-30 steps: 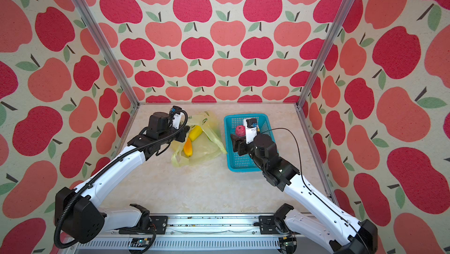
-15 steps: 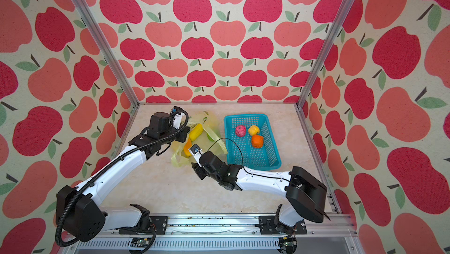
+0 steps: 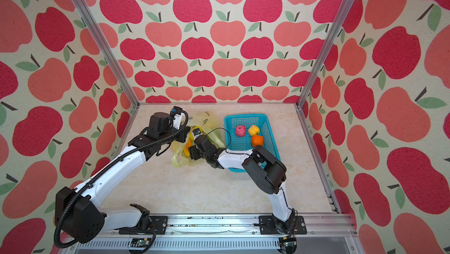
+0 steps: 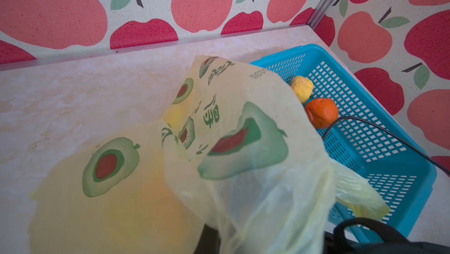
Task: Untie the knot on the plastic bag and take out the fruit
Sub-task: 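Move the right gripper back into the bag onto the orange-yellow papaya, then grasp the orange-yellow papaya with the right gripper and lift it out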
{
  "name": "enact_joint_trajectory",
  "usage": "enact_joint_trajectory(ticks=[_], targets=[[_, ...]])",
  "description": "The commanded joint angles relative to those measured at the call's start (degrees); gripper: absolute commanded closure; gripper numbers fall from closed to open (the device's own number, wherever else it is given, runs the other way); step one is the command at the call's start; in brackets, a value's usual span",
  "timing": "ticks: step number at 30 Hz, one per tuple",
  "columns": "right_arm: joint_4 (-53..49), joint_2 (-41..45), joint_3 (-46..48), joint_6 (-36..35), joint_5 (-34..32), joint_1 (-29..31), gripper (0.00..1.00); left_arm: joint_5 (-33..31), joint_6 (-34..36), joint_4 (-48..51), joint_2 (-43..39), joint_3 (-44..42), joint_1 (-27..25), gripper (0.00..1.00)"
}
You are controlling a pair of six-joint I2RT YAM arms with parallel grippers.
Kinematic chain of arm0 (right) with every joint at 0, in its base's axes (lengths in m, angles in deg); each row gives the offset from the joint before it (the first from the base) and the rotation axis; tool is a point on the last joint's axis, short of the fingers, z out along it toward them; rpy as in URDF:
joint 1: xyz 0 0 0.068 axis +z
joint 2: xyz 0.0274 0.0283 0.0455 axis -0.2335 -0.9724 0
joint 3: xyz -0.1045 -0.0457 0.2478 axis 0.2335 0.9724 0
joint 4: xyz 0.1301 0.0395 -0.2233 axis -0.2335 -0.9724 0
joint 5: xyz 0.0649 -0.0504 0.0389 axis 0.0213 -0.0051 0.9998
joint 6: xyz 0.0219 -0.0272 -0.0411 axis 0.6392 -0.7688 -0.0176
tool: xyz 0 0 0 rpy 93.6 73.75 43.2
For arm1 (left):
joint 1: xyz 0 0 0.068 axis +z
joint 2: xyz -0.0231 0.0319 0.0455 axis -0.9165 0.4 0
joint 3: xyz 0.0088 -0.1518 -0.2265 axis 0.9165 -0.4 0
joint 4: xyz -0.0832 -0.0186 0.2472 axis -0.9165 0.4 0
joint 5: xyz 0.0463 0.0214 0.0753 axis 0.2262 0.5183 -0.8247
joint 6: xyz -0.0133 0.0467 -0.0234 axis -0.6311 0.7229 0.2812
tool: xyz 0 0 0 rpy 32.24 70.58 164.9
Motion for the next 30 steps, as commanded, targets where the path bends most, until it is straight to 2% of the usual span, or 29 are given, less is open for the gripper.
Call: enact_joint_trajectory(ticks=[1, 4, 8, 11, 16, 23, 30], targets=[[-1.1, -4.0, -5.3, 3.8, 4.1, -0.3, 0.22, 0.5, 0.3, 0.3, -1.6, 1.3, -0.5, 1.0], [-3.1, -7.9, -9.1, 5.0, 4.3, -0.4, 0.16, 0.4, 0.3, 0.3, -1.7, 1.3, -0.7, 1.0], [-6.5, -12.0, -13.8, 5.5, 3.2, -0.5, 0.15, 0.2, 0.4, 0.3, -1.8, 1.3, -0.8, 1.0], [-7.1, -13.1, -14.5, 6.0, 3.0, -0.6, 0.22, 0.0, 0.4, 0.5, -1.6, 1.4, -0.8, 1.0], [-5.9, -11.2, -11.8, 5.9, 2.5, -0.6, 0.42, -0.2, 0.4, 0.5, -1.8, 1.4, -0.8, 1.0], [-3.1, -1.3, -3.2, 5.0, 2.5, -0.5, 0.67, -0.8, 0.5, 0.6, -1.6, 1.1, -0.7, 1.0], [-1.5, 18.6, 11.8, -0.9, -3.4, 2.9, 0.73, -0.6, 0.5, -0.2, -0.4, 0.9, -0.4, 1.0]])
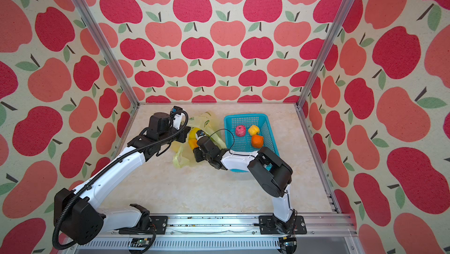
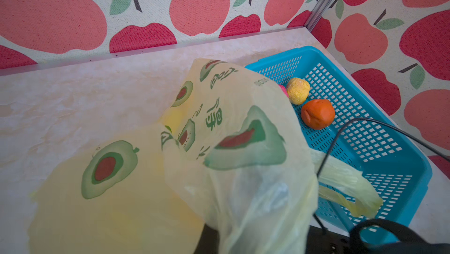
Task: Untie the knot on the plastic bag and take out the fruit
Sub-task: 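Grasp the orange-yellow papaya with the right gripper and lift it out, then carry the papaya into the teal basket and open the right gripper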
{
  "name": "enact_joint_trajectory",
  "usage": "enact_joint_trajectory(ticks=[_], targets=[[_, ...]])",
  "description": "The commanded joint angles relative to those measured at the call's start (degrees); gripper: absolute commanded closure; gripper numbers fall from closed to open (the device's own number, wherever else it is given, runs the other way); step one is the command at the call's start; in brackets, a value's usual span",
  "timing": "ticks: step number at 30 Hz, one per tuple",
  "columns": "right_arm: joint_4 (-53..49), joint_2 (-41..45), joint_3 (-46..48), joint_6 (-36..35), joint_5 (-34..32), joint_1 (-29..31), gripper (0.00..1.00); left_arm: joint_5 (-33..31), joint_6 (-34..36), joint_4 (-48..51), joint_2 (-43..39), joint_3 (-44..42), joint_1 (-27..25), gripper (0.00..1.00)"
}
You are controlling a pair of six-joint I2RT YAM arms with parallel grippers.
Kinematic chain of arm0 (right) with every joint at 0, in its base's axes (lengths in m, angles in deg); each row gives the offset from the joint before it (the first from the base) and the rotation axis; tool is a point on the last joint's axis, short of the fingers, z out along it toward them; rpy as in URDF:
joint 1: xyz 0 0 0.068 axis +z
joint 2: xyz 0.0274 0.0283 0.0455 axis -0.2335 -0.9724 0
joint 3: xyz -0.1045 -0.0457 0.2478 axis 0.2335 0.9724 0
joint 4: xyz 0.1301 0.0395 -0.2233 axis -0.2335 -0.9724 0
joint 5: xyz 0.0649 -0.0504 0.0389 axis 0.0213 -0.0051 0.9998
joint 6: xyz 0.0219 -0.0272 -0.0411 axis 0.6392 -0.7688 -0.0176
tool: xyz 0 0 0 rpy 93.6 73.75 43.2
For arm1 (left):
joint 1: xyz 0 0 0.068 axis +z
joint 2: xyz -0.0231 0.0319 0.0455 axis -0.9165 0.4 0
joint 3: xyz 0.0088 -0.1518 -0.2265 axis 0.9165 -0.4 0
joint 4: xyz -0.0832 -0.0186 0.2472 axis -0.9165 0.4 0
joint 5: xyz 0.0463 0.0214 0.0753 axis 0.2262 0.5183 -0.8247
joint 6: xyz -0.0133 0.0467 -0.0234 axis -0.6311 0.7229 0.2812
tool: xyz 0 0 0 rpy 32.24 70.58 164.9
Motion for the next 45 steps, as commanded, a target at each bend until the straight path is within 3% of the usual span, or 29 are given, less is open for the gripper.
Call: enact_joint_trajectory(ticks=[1, 9, 13, 16, 20, 24, 29, 37, 45], targets=[[2.0, 11.0, 5.2, -5.5, -4.4, 3.0, 0.74, 0.0, 0.4, -0.2, 0.4, 0.9, 0.0, 1.0], [-3.2, 36.7, 15.9, -14.3, -11.5, 7.2, 0.81, 0.0, 0.4, -0.2, 1.0, 1.0, 0.3, 1.0], [-7.4, 49.9, 19.5, -17.8, -19.8, 7.0, 0.81, -0.1, 0.4, -0.2, 0.4, 0.8, 0.3, 1.0], [-10.7, 56.7, 21.1, -18.2, -24.9, 4.1, 0.82, -0.1, 0.3, -0.2, 0.2, 0.9, 0.3, 1.0], [-15.5, 60.2, 23.0, -13.8, -22.2, -5.7, 0.84, -0.1, 0.3, -0.1, 0.1, 0.9, 0.3, 1.0], [-17.5, 56.6, 24.5, -9.3, -16.3, -17.0, 0.84, 0.0, 0.4, -0.1, 0.3, 1.1, 0.3, 1.0], [-14.4, 43.2, 24.7, -5.0, -6.5, -28.1, 0.88, 0.2, 0.4, -0.1, 0.3, 1.1, 0.2, 1.0], [-11.1, 20.2, 17.7, -4.1, -3.0, -31.6, 0.88, 0.1, 0.5, 0.1, 0.1, 1.2, 0.3, 1.0], [-12.7, 9.8, 11.1, -4.4, -2.4, -32.0, 0.85, 0.3, 0.5, 0.0, -0.2, 0.9, 0.2, 1.0]])
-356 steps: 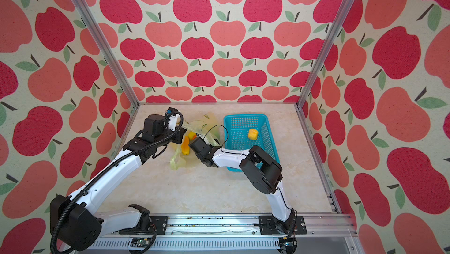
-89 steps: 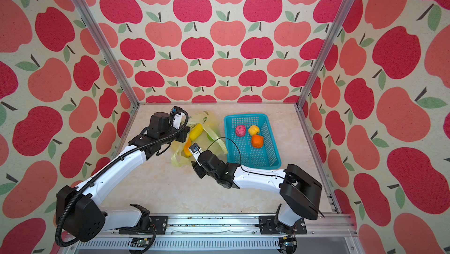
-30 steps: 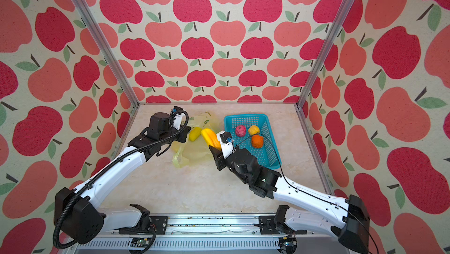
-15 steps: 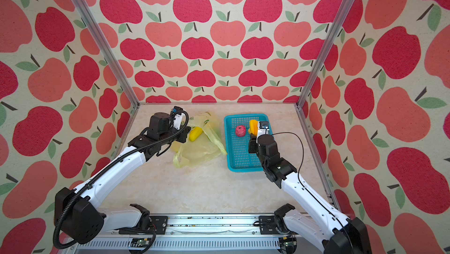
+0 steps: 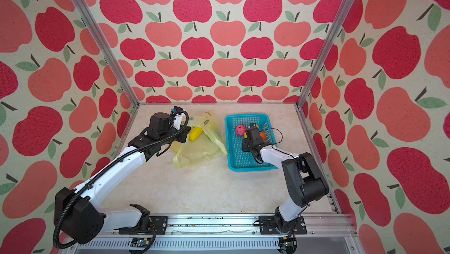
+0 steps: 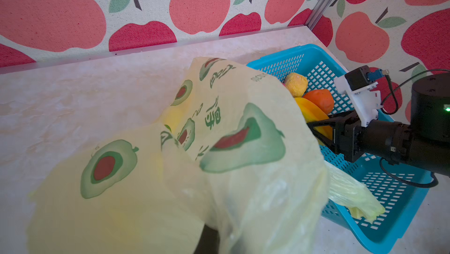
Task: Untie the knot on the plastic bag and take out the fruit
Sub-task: 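Carry the papaya into the teal basket and open the right gripper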
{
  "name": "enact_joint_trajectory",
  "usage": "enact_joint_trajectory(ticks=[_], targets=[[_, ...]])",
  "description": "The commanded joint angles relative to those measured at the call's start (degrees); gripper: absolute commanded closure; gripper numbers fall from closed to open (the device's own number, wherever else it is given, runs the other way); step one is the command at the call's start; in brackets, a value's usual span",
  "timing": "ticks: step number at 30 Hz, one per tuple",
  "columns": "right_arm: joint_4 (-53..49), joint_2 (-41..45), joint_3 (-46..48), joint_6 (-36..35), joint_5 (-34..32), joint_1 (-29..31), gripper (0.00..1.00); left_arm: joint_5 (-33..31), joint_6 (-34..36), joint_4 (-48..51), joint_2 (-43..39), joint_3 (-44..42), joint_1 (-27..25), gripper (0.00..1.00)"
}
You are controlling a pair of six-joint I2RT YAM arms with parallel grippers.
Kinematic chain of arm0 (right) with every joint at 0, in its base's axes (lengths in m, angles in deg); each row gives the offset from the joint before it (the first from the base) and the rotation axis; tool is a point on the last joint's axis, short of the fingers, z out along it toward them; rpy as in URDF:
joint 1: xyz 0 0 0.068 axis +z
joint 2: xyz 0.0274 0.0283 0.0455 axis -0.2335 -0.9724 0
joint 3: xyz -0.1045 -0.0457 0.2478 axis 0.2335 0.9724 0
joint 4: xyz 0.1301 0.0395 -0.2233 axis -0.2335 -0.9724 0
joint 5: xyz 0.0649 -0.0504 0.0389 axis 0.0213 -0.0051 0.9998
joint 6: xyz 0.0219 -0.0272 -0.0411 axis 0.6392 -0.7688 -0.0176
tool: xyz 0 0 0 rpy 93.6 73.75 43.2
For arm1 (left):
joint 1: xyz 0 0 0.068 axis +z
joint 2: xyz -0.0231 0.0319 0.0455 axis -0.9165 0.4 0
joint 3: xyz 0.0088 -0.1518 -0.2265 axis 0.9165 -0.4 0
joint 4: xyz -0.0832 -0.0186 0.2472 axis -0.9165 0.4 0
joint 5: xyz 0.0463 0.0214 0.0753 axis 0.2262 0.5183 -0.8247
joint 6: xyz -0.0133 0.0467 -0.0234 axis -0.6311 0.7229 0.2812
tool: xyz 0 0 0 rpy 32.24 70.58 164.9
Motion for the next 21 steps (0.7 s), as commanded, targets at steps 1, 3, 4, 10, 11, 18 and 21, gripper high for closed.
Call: enact_joint_trajectory(ticks=[1, 3, 4, 10, 11, 18, 21], targets=[[-1.0, -1.9, -3.1, 0.8, 1.0, -0.3, 0.83, 0.3, 0.5, 0.0, -0.4, 1.0, 0.2, 1.0], [-0.6, -2.7, -3.7, 0.5, 0.1, -0.4, 0.76, 0.4, 0.5, -0.1, -0.4, 1.1, 0.3, 1.0], [-0.7, -3.2, -4.2, 0.1, -0.4, -0.4, 0.72, 0.5, 0.5, -0.1, -0.2, 1.0, 0.3, 1.0], [-2.4, -4.2, -6.8, -0.3, -1.7, -0.4, 0.4, 0.4, 0.7, 0.0, -0.1, 1.0, 0.3, 1.0], [-2.8, -3.8, -6.9, -0.2, -1.6, -0.4, 0.33, 0.3, 0.7, 0.0, -0.1, 1.0, 0.3, 1.0], [-4.4, 7.5, -3.1, -1.0, -3.5, 1.4, 0.13, 0.2, 0.8, 0.1, -0.6, 0.9, 0.3, 1.0], [-5.6, 16.7, -0.4, -1.9, -5.9, 4.4, 0.19, 0.1, 0.7, 0.1, -0.7, 0.9, 0.3, 1.0]])
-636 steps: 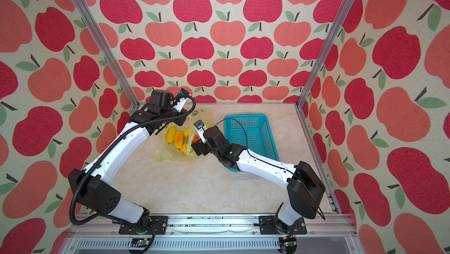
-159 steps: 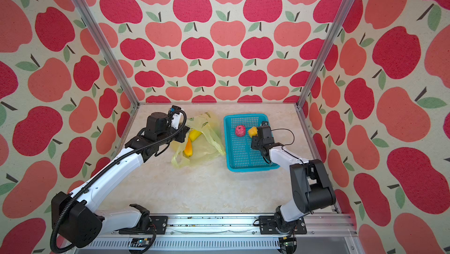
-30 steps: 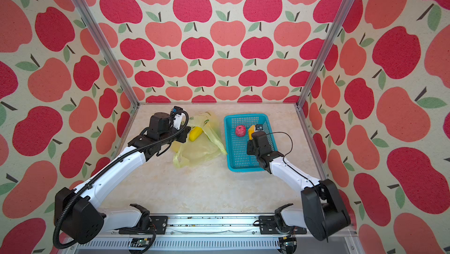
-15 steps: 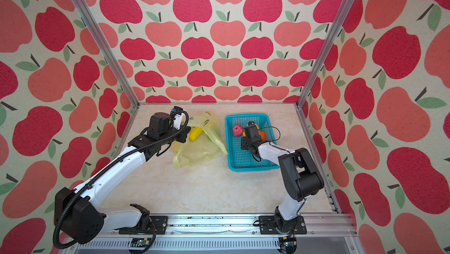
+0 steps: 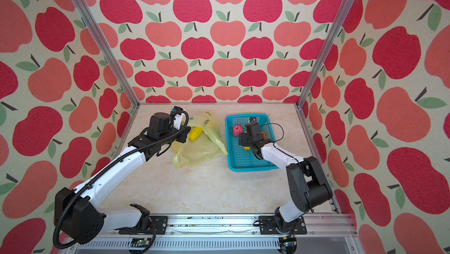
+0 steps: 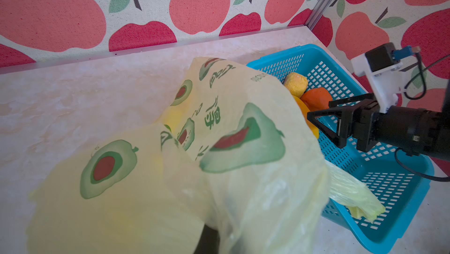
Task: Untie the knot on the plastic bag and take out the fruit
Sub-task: 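Carry the papaya into the teal basket and open the right gripper, then move the right gripper into the bag and grasp the green apple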
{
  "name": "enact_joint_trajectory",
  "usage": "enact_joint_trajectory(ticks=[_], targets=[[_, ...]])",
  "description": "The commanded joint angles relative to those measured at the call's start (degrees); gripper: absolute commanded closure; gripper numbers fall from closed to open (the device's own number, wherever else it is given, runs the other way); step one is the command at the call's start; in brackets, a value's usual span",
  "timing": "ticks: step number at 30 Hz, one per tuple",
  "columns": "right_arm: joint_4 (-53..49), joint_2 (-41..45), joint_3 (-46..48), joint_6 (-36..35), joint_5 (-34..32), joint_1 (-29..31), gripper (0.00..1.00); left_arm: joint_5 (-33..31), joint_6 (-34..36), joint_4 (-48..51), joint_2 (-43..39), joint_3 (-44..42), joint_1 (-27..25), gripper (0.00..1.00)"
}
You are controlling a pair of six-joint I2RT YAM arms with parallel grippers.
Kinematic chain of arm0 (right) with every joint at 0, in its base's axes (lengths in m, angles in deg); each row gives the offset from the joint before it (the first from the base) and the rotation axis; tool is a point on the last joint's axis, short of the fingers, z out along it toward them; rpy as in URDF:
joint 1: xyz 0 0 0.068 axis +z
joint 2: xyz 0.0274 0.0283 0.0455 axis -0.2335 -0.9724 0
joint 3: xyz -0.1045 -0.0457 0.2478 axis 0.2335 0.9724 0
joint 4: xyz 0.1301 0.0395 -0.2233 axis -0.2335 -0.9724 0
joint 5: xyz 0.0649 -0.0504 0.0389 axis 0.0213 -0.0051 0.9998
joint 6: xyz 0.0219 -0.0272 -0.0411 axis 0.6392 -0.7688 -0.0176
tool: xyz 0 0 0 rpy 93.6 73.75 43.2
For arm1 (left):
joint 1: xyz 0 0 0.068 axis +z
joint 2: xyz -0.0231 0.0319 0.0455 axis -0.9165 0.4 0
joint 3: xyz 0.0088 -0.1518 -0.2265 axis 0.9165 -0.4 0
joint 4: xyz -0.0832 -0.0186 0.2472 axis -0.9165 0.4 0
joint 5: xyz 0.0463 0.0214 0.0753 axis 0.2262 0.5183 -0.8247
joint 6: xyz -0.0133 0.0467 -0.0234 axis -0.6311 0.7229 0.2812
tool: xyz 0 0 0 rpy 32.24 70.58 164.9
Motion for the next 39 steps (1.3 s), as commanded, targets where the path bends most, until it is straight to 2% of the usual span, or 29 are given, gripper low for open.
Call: enact_joint_trajectory(ticks=[1, 5, 9, 13, 17, 19, 24, 28, 30, 39], targets=[[-2.2, 11.5, 2.5, -1.2, -3.5, 3.9, 0.23, 0.2, 0.7, 0.0, -0.6, 0.8, 0.3, 1.0], [-0.5, 25.1, 6.3, -3.7, -6.2, 12.9, 0.37, 0.2, 0.6, 0.0, -0.7, 0.8, 0.3, 1.0], [2.2, 30.5, 7.6, -6.7, -9.0, 24.1, 0.42, 0.2, 0.5, 0.0, -1.0, 0.6, 0.3, 1.0], [8.3, 27.4, 7.6, -11.8, -12.6, 35.7, 0.44, 0.0, 0.5, -0.1, -1.5, 0.3, 0.3, 1.0], [14.5, 17.7, 4.8, -15.4, -13.5, 43.9, 0.44, 0.1, 0.5, 0.0, -1.4, 0.5, 0.3, 1.0], [16.8, 11.1, 2.7, -14.8, -13.5, 45.0, 0.44, 0.3, 0.4, 0.0, -1.5, 0.6, 0.3, 1.0], [23.1, -6.0, -2.8, -13.5, -20.3, 44.8, 0.5, 0.3, 0.4, 0.0, -2.1, 0.5, 0.2, 1.0], [22.4, -17.6, -9.8, -11.7, -23.6, 41.5, 0.58, 0.6, 0.4, 0.2, -2.4, 0.5, 0.1, 1.0], [22.9, -21.2, -11.7, -9.9, -24.0, 38.6, 0.58, 0.5, 0.4, 0.2, -2.7, 0.5, 0.0, 1.0], [24.7, -34.8, -19.6, -6.0, -29.0, 31.7, 0.43, 0.9, 0.5, 0.1, -2.8, 0.5, -0.1, 1.0]])
